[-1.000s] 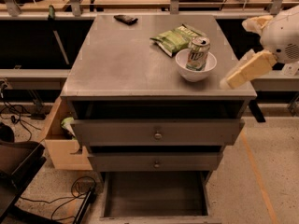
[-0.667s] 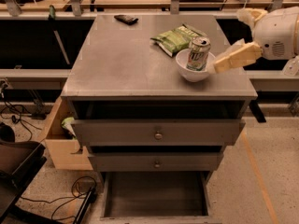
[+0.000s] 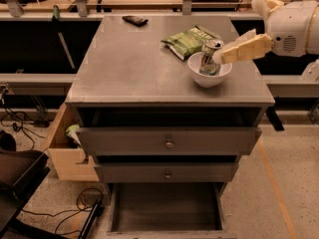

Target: Pick 7up can from white bowl and place on counter

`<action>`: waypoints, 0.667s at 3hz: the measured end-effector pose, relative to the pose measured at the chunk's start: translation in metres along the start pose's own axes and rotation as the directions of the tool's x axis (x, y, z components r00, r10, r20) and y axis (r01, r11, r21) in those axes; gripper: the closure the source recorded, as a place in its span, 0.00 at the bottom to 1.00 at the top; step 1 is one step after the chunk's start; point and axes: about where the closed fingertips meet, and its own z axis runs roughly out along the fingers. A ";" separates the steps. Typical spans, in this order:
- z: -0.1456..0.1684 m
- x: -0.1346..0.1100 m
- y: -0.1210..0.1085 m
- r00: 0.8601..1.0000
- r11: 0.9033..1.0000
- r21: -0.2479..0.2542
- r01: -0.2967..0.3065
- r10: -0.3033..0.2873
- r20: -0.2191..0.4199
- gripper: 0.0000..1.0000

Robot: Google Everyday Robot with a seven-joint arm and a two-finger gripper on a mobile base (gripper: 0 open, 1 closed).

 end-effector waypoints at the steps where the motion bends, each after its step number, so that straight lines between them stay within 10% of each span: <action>1: 0.015 0.006 -0.006 1.000 1.000 0.017 -0.023 0.023 0.010 0.00; 2: 0.035 0.017 -0.020 0.998 0.998 0.038 -0.057 0.056 0.018 0.00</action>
Offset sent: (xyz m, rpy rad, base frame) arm 0.0714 0.0035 -0.0355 0.0880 0.0327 -0.0849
